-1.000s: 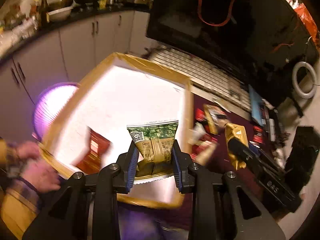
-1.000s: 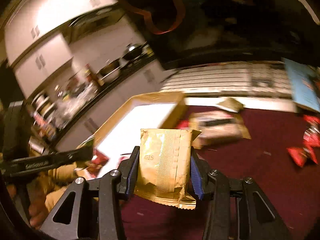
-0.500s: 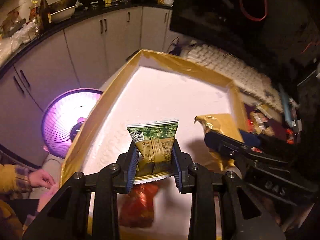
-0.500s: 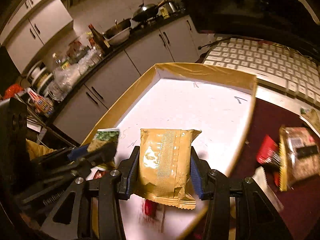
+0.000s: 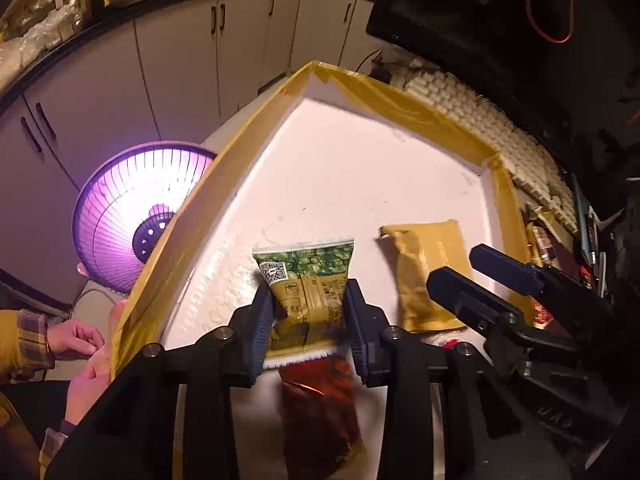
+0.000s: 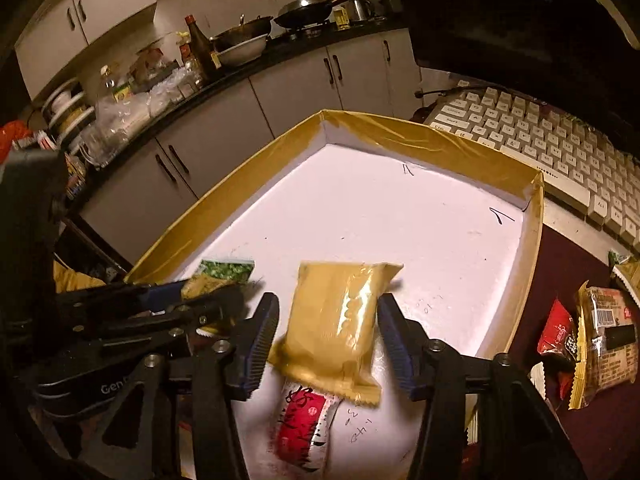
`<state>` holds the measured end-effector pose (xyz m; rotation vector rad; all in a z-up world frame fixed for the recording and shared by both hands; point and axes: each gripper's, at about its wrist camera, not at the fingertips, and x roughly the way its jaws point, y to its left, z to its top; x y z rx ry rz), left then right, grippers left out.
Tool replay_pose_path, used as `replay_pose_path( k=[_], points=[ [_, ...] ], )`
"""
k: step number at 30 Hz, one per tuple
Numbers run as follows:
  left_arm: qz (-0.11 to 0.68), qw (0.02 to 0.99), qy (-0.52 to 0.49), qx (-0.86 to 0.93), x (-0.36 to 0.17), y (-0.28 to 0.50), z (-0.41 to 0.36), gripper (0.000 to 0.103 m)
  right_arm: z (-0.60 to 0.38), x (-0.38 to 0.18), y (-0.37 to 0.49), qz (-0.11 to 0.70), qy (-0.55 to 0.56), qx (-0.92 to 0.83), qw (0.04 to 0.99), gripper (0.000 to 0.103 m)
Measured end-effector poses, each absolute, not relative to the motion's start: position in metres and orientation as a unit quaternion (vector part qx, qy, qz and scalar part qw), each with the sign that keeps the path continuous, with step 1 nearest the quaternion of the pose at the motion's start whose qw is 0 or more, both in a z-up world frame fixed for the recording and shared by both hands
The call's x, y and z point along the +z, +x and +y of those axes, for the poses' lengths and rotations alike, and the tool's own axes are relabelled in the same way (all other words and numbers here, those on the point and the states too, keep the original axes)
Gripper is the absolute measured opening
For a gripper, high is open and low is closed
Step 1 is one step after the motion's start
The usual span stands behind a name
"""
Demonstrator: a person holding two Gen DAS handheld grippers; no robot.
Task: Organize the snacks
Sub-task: 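Carry both packets over the white tray and open both grippers, then grasp the red stick-shaped snack with the left gripper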
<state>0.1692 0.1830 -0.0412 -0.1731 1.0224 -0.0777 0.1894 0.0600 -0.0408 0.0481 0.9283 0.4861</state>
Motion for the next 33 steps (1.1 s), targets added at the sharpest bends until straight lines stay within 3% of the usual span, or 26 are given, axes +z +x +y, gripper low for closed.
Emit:
replay_pose_path(
  k=[2,6,8,19,24,25,26,28,33],
  points=[
    [0.462,0.884,-0.066,-0.028,-0.022,0.157,0.176,0.035,0.048,-0.034,0.185,0.435,0.054,0.240,0.866,0.066],
    [0.403,0.914,-0.019,-0.035,0.019,0.120,0.150,0.070,0.008,-0.012,0.159,0.393,0.121,0.263,0.873,0.077],
    [0.374,0.926,0.000,-0.049,0.037,0.096,0.132,0.083,-0.017,-0.005,0.139,0.370,0.141,0.263,0.880,0.077],
    [0.387,0.910,0.038,-0.145,0.017,0.031,0.024,0.084,-0.173,-0.035,0.074,0.342,0.269,0.195,0.879,0.079],
    [0.406,0.902,0.062,-0.134,-0.005,0.058,-0.005,0.082,-0.195,-0.048,0.072,0.352,0.246,0.137,0.893,0.067],
    [0.415,0.898,0.072,-0.130,-0.010,0.069,-0.011,0.078,-0.196,-0.051,0.071,0.354,0.243,0.131,0.894,0.065],
    [0.420,0.895,0.076,-0.129,-0.014,0.075,-0.013,0.065,-0.194,-0.051,0.072,0.354,0.242,0.132,0.894,0.063],
    [0.437,0.885,0.093,-0.131,-0.022,0.091,-0.020,0.060,-0.193,-0.052,0.070,0.351,0.229,0.126,0.899,0.063],
    [0.464,0.867,0.133,-0.124,-0.044,0.112,-0.035,0.032,-0.186,-0.051,0.069,0.355,0.205,0.129,0.903,0.063]
  ],
)
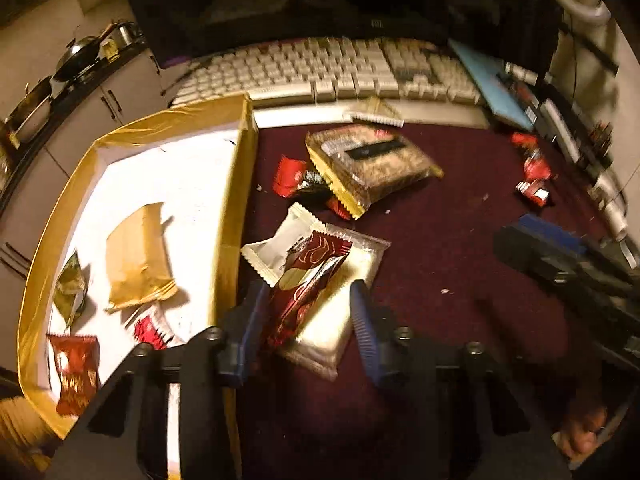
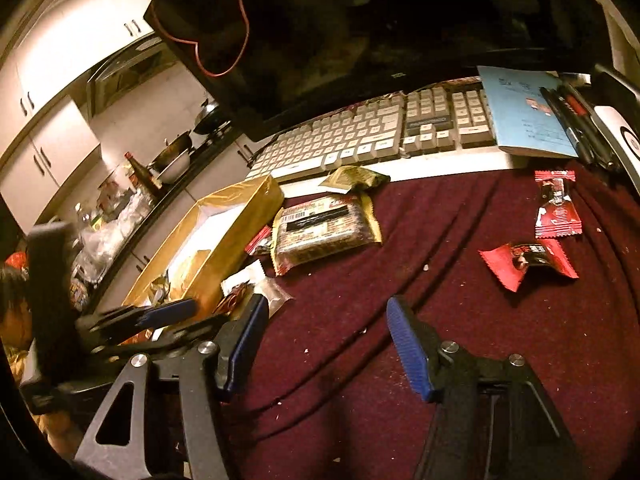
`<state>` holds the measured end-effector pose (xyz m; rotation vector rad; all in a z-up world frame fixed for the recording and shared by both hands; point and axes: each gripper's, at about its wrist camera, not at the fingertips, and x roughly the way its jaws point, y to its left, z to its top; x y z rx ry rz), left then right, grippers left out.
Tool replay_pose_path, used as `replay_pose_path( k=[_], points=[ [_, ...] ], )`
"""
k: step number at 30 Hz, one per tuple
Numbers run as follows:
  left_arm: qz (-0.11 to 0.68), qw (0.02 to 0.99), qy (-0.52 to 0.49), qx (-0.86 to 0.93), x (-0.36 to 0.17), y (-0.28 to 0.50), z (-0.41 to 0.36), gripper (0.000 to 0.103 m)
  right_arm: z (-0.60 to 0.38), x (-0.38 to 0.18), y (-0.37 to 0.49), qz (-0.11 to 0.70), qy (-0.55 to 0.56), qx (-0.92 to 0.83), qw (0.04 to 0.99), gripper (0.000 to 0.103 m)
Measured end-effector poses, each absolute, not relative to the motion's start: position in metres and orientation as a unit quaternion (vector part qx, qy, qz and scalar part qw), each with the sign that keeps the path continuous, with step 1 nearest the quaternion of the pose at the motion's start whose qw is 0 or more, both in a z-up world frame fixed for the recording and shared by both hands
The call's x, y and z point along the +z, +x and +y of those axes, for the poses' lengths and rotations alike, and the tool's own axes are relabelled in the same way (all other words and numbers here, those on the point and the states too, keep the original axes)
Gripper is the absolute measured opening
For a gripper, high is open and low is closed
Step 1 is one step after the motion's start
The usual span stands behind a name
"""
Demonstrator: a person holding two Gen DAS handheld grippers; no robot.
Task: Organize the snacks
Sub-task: 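Grasp the red stick-shaped snack with the left gripper, then grasp a red wrapped candy with the right gripper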
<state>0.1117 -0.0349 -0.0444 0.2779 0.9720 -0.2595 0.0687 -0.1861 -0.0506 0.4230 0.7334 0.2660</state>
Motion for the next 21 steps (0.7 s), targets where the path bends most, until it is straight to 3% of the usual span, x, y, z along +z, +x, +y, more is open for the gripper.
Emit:
replay_pose_path(
  k=[1,3,8,14,16,21],
  points=[
    [0.463,0.868,0.140,-0.114,-0.047,0.114,-0.036,0.031,-0.186,-0.051,0.068,0.355,0.204,0.128,0.903,0.063],
    [0.461,0.869,0.136,-0.114,-0.045,0.115,-0.035,0.019,-0.187,-0.051,0.069,0.354,0.208,0.129,0.903,0.063],
    [0.450,0.881,0.078,-0.123,-0.030,0.105,-0.022,0.010,-0.192,-0.052,0.068,0.354,0.224,0.126,0.900,0.063],
    [0.405,0.900,-0.053,-0.151,-0.014,0.075,-0.002,0.010,-0.195,-0.053,0.070,0.359,0.233,0.113,0.897,0.062],
    [0.400,0.901,-0.072,-0.155,-0.014,0.071,0.000,0.010,-0.198,-0.054,0.071,0.373,0.235,0.108,0.891,0.057],
    [0.395,0.892,-0.122,-0.183,-0.014,0.065,0.015,0.009,-0.222,-0.036,0.058,0.361,0.225,0.066,0.903,0.059]
  ],
)
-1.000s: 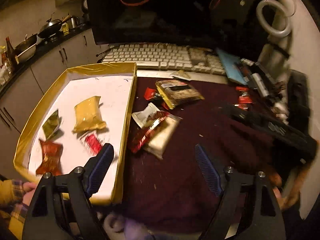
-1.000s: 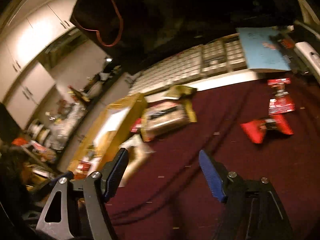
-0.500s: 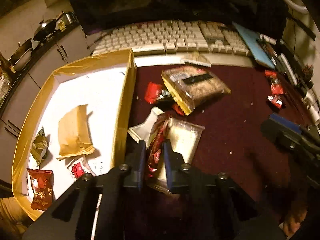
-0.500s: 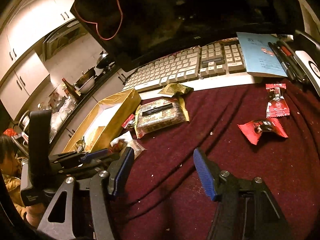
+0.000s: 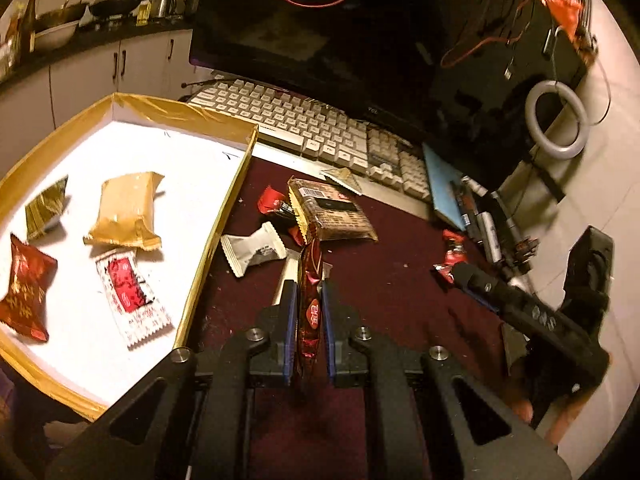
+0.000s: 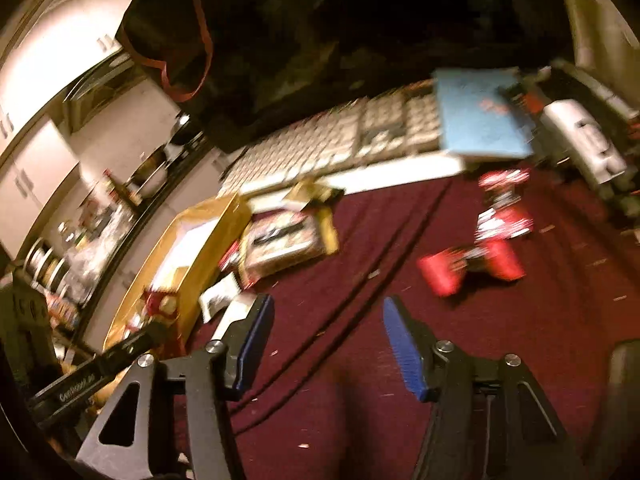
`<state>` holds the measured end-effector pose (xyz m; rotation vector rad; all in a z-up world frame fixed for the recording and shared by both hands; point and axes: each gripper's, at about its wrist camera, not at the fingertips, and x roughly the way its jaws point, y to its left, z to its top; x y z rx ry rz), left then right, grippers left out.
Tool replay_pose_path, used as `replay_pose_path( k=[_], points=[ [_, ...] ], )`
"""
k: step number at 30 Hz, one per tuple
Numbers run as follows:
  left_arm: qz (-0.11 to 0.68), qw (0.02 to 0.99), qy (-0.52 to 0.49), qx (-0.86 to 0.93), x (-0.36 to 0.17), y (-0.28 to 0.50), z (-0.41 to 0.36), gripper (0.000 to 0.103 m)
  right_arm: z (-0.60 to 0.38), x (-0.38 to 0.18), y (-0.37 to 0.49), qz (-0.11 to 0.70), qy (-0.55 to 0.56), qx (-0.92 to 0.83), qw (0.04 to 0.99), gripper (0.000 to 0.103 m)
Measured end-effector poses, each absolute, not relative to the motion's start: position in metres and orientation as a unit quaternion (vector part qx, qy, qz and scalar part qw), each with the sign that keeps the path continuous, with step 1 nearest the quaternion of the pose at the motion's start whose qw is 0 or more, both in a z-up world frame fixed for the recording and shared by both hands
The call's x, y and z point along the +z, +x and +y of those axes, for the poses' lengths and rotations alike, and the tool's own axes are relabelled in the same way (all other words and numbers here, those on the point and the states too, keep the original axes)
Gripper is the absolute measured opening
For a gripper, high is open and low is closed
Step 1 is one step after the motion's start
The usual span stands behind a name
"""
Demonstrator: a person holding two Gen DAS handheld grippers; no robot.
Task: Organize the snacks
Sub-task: 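Grasp a red wrapped candy with the right gripper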
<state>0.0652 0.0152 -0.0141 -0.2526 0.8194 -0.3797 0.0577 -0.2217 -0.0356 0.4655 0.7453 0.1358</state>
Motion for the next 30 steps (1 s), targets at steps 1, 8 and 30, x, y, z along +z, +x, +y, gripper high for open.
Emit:
replay_pose_path(
  k=[1,8,30],
  points=[
    [0.394,0.892,-0.132,-0.178,-0.015,0.063,0.019,0.009,-0.228,-0.033,0.056,0.362,0.224,0.049,0.904,0.059],
    [0.382,0.898,-0.140,-0.166,-0.012,0.054,0.027,0.009,-0.253,-0.042,0.081,0.412,0.192,-0.051,0.889,0.059],
    [0.398,0.906,-0.102,-0.100,-0.017,0.059,0.030,0.009,-0.258,-0.063,0.095,0.395,0.248,-0.143,0.873,0.025]
  ],
)
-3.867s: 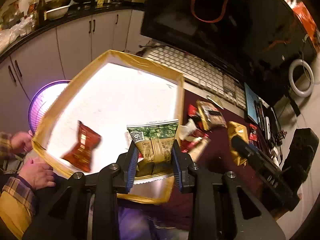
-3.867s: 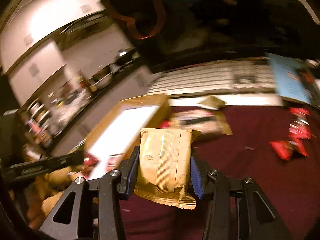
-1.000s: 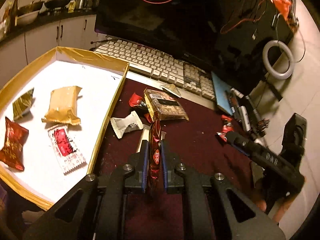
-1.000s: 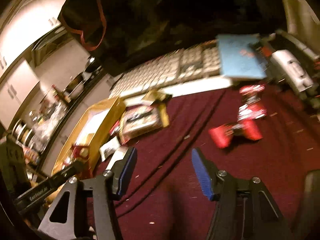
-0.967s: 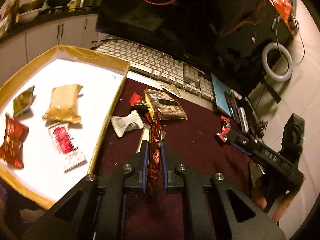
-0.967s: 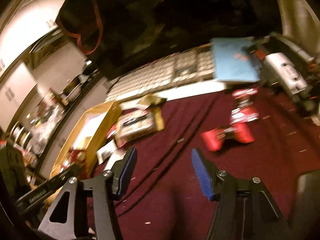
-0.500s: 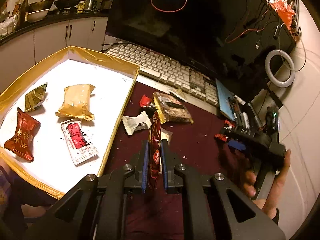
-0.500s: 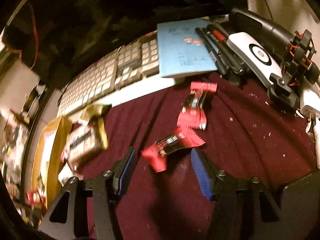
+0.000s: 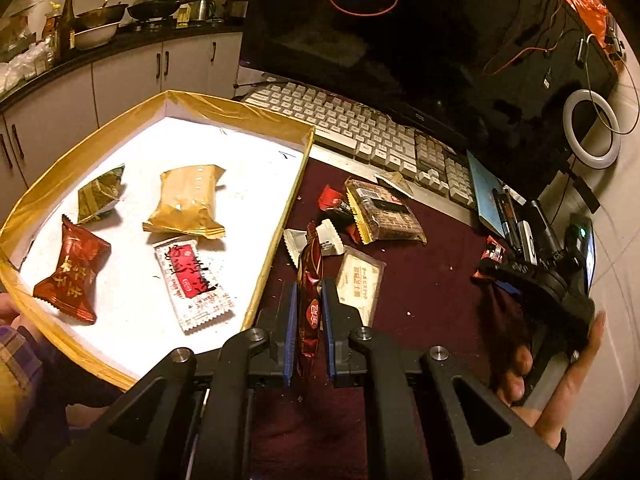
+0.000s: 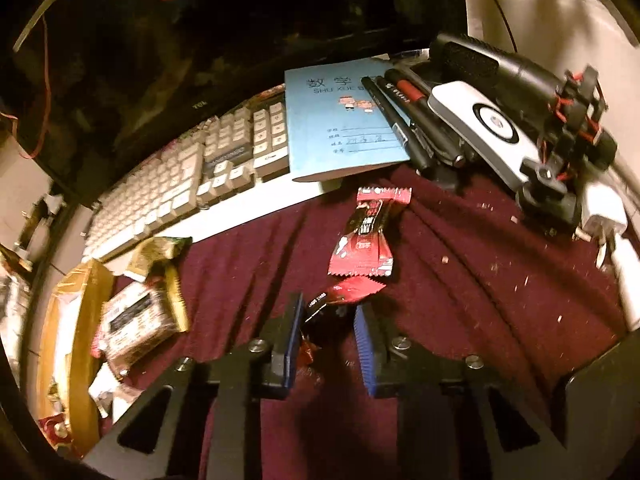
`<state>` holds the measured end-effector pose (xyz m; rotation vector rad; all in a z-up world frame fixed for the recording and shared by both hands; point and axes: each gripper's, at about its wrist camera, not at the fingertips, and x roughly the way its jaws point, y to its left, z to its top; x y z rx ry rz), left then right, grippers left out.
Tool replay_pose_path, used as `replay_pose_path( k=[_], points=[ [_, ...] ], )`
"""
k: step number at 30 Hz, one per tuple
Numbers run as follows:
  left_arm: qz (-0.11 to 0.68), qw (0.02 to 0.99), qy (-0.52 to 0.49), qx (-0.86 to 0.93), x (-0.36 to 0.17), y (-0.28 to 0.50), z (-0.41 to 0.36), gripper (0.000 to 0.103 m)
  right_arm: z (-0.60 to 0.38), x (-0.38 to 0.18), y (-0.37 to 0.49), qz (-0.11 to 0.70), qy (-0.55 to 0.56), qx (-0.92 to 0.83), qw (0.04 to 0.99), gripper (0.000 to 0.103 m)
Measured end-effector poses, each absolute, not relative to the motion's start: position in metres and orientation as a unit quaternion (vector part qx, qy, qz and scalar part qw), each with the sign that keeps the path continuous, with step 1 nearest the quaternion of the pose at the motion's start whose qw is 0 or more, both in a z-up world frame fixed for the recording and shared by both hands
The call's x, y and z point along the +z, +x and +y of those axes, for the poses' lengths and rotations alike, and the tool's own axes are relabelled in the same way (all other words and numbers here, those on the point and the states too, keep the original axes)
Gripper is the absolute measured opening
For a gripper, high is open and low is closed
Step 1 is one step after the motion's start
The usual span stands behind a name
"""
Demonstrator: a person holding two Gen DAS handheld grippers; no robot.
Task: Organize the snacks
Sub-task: 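Grasp a red wrapped candy with the right gripper, then carry both snacks over the white tray and open both grippers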
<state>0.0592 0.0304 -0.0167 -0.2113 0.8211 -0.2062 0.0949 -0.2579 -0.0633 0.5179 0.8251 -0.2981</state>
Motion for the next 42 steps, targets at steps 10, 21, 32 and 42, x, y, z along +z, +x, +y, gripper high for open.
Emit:
replay_pose_path(
  k=[10,21,32,42],
  points=[
    [0.424,0.885,-0.139,-0.136,0.003,0.050,0.059,0.009,-0.200,-0.045,0.061,0.359,0.249,0.043,0.898,0.025],
    [0.417,0.901,-0.086,-0.085,0.036,0.056,0.118,0.009,-0.063,0.003,0.093,0.366,0.167,0.269,0.875,0.025],
    [0.479,0.874,-0.064,-0.059,-0.013,0.150,0.136,0.009,0.003,-0.009,0.178,0.414,0.012,0.203,0.887,0.025],
    [0.484,0.869,-0.075,-0.066,-0.040,0.162,0.148,0.009,0.025,-0.038,0.193,0.421,-0.047,0.184,0.887,0.025]
  ],
)
